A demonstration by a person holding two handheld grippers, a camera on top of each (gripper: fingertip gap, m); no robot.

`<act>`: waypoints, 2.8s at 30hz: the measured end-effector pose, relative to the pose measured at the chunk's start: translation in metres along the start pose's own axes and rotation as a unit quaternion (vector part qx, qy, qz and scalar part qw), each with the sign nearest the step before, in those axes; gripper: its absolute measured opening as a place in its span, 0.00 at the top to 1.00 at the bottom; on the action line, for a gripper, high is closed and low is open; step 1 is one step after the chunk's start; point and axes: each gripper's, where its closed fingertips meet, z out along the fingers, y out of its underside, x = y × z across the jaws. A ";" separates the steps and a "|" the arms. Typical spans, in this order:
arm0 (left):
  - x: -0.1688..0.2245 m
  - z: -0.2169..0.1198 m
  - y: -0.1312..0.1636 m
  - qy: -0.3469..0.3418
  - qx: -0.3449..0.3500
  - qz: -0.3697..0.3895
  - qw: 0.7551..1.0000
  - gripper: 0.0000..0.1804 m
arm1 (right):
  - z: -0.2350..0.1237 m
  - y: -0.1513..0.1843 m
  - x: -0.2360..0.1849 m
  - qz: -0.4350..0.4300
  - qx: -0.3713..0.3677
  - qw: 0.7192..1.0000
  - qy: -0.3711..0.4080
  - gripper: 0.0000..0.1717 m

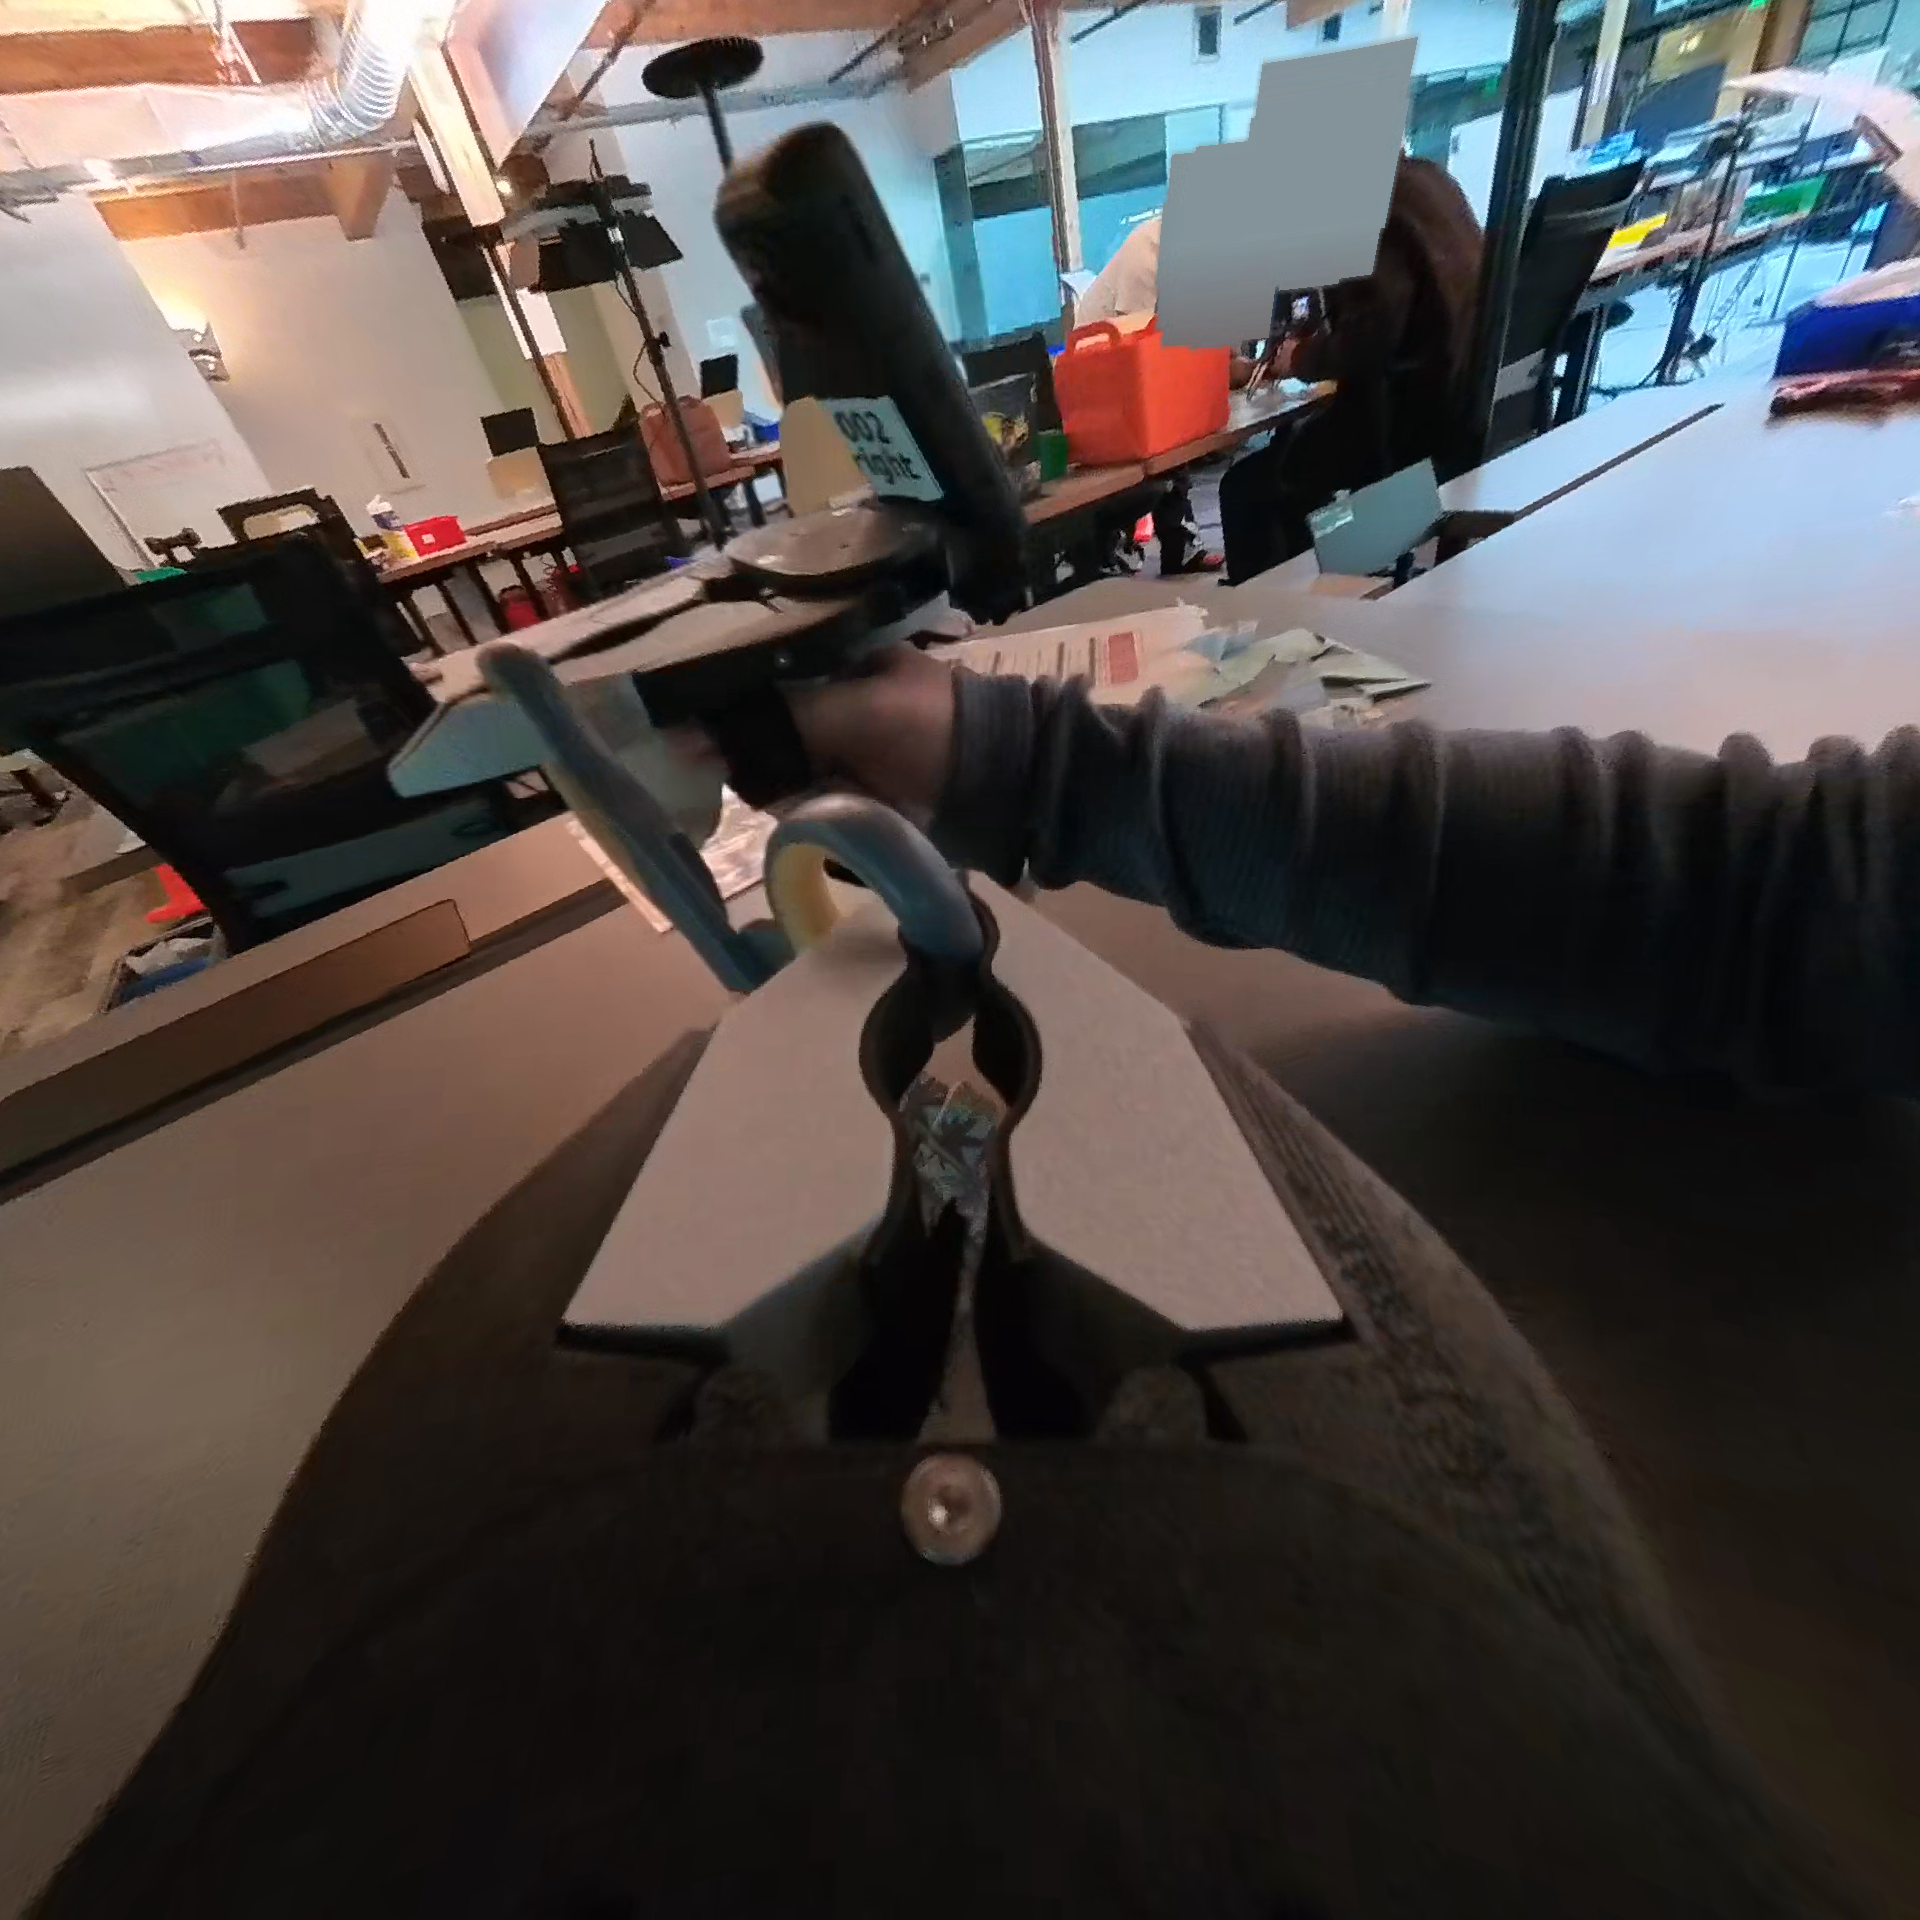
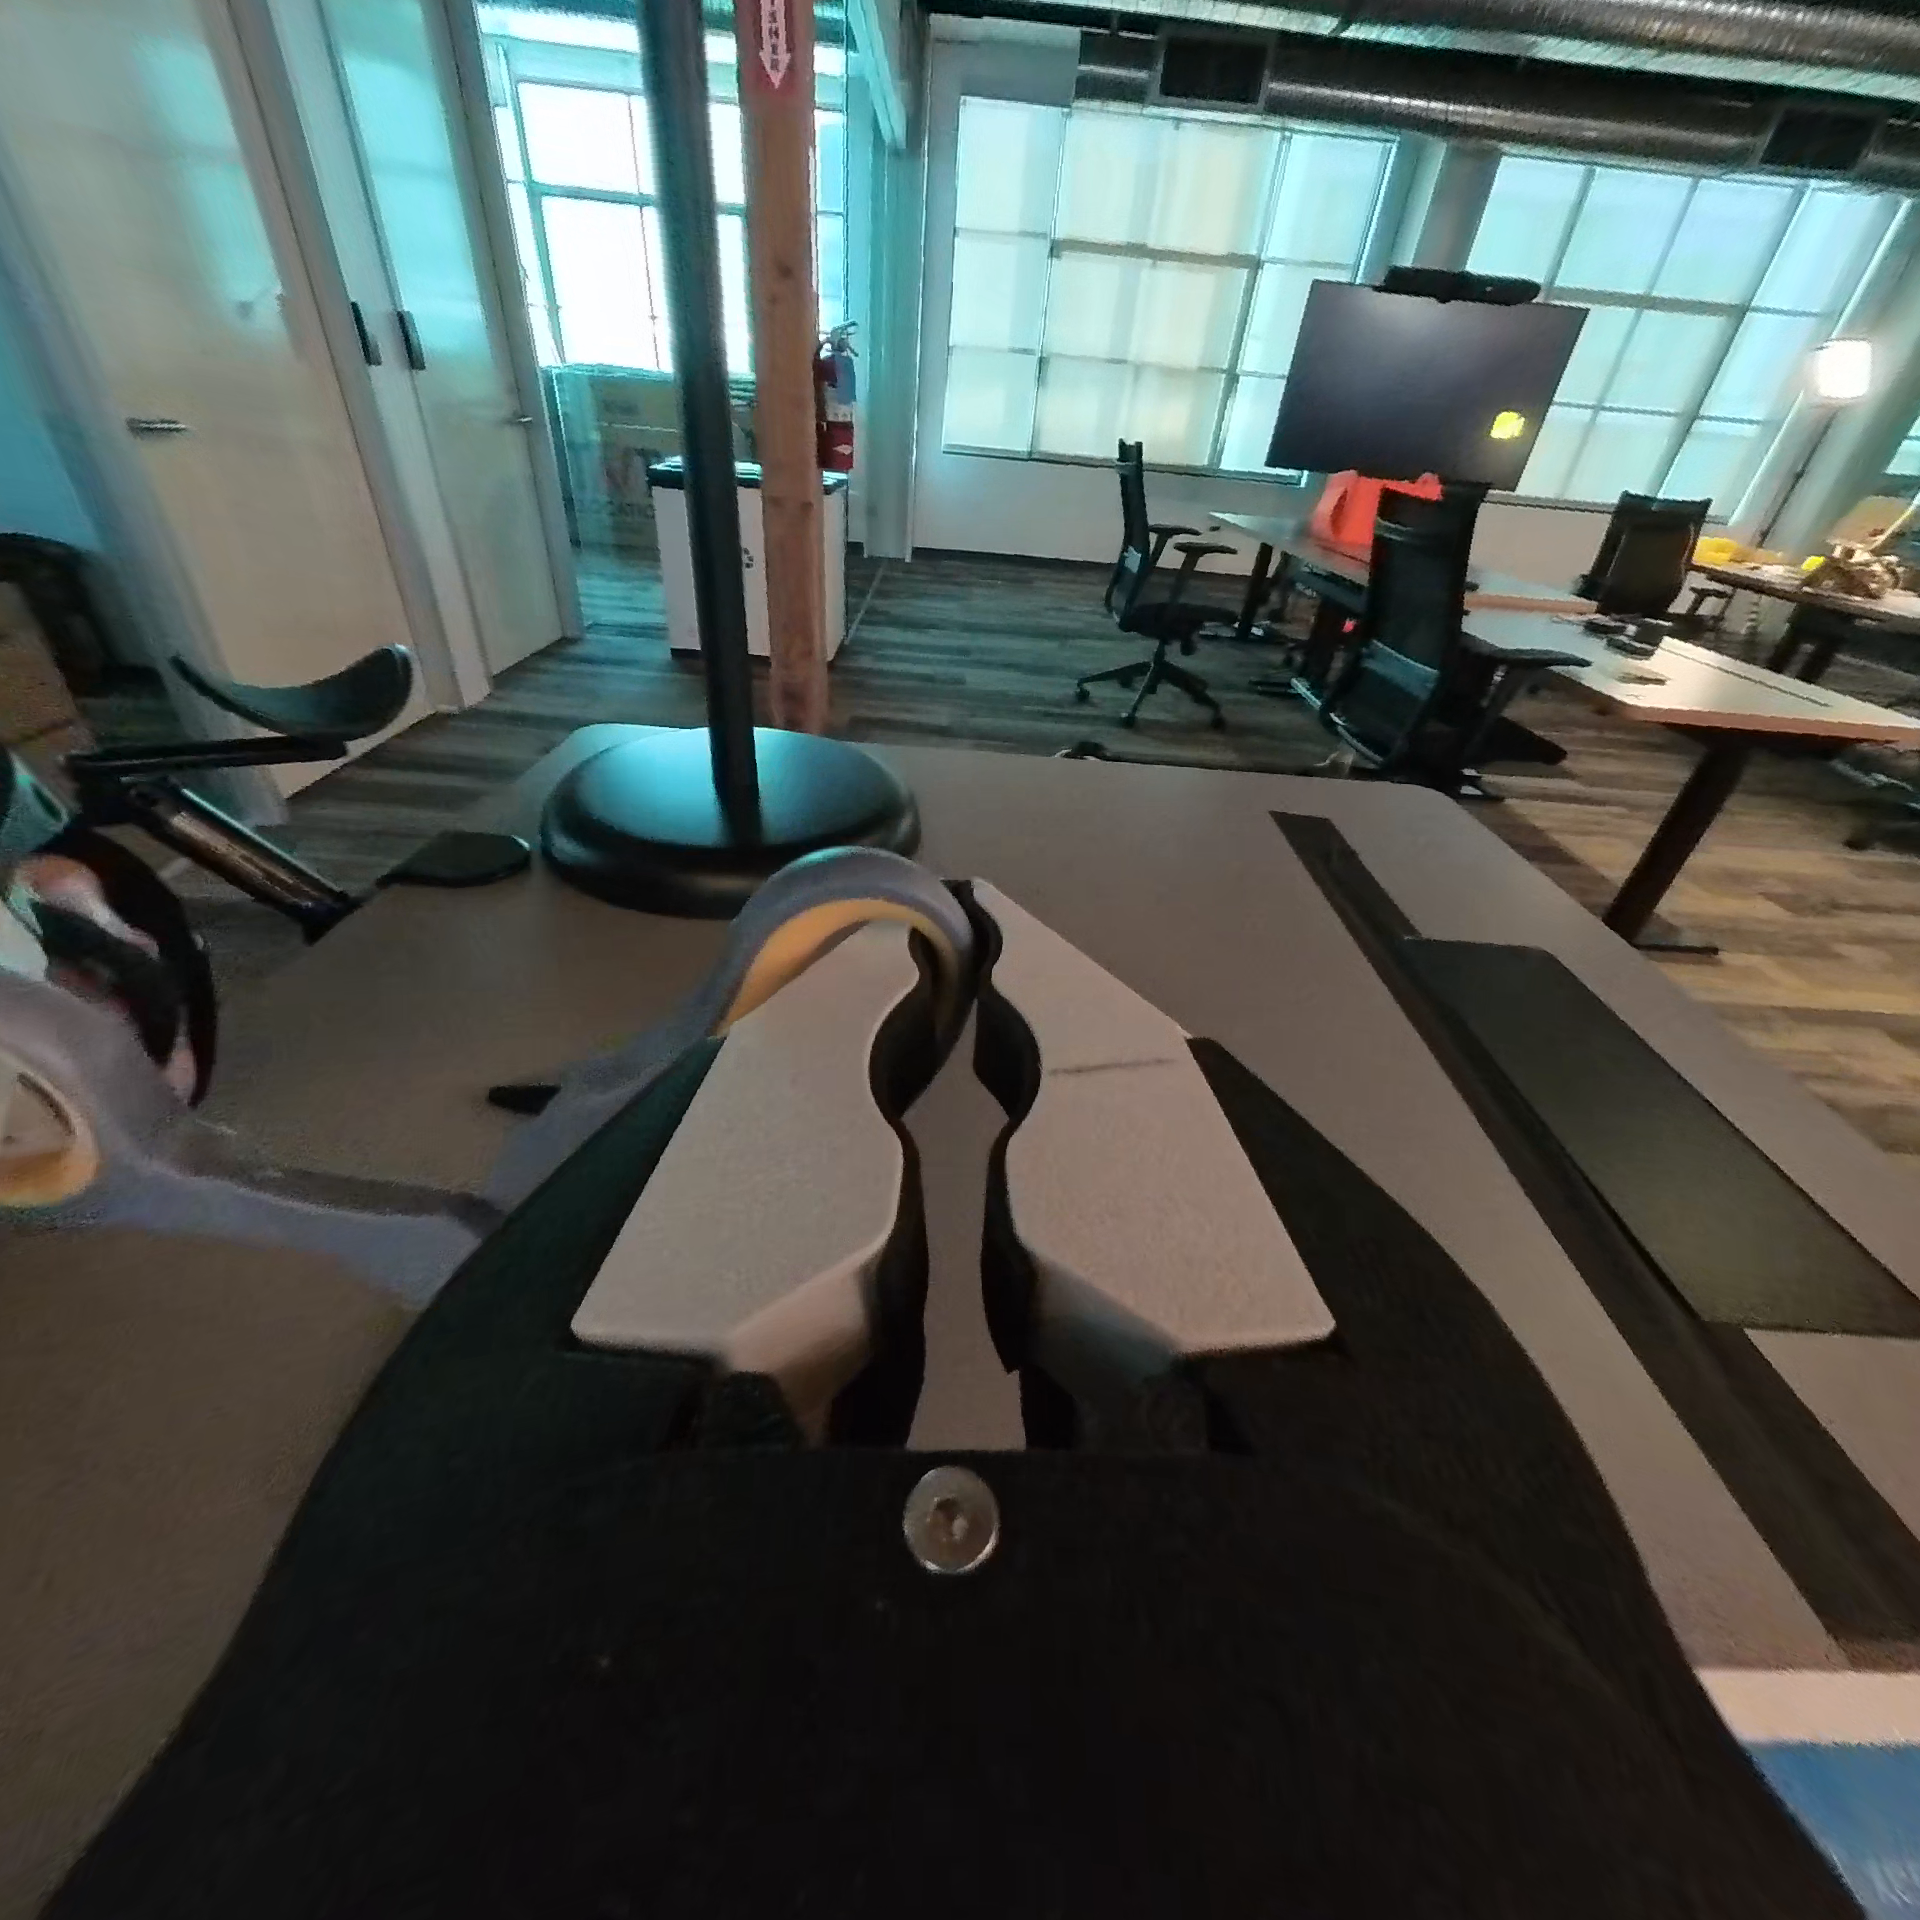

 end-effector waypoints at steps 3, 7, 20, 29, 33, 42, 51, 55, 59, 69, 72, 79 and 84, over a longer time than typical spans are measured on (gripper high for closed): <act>0.001 0.005 0.003 0.005 -0.002 0.002 1.000 1.00 | 0.004 0.004 0.003 0.007 -0.002 1.000 0.001 1.00; 0.001 0.009 0.008 0.008 -0.010 -0.004 1.000 1.00 | 0.005 0.012 0.005 0.027 -0.003 1.000 -0.002 1.00; 0.001 0.017 0.022 0.017 -0.014 0.003 1.000 1.00 | 0.009 0.025 0.005 0.065 -0.005 0.998 -0.004 1.00; 0.001 0.018 0.023 0.020 -0.012 0.005 1.000 1.00 | 0.014 0.023 -0.008 0.078 -0.004 0.997 -0.023 1.00; 0.002 0.018 0.020 0.024 -0.006 0.004 1.000 1.00 | 0.011 0.022 -0.011 0.083 -0.001 0.996 -0.022 1.00; 0.005 0.018 0.012 0.029 0.008 0.003 1.000 1.00 | 0.003 0.016 -0.019 0.083 0.001 0.996 -0.016 1.00; -0.001 0.010 0.003 0.019 0.035 0.014 0.999 1.00 | -0.004 0.010 -0.039 0.062 -0.017 0.998 -0.013 1.00; -0.004 0.005 -0.001 0.012 0.046 0.015 0.999 1.00 | -0.009 0.006 -0.049 0.057 -0.022 0.998 -0.012 1.00; 0.000 0.003 -0.005 0.011 0.055 0.034 0.998 1.00 | -0.009 0.004 -0.059 0.044 -0.040 0.998 -0.008 1.00; -0.003 -0.003 -0.025 0.012 0.088 0.055 0.994 1.00 | -0.012 -0.021 -0.065 0.025 -0.031 0.999 0.002 1.00; -0.005 -0.001 -0.024 0.020 0.094 0.033 0.995 1.00 | -0.007 -0.016 -0.070 0.018 -0.044 0.999 -0.003 1.00; -0.005 -0.001 -0.029 0.014 0.109 0.041 0.993 1.00 | -0.003 -0.021 -0.073 0.012 -0.035 0.999 0.028 1.00; -0.004 -0.003 -0.034 0.017 0.126 0.047 0.991 1.00 | -0.004 -0.028 -0.074 0.007 -0.021 0.999 0.043 1.00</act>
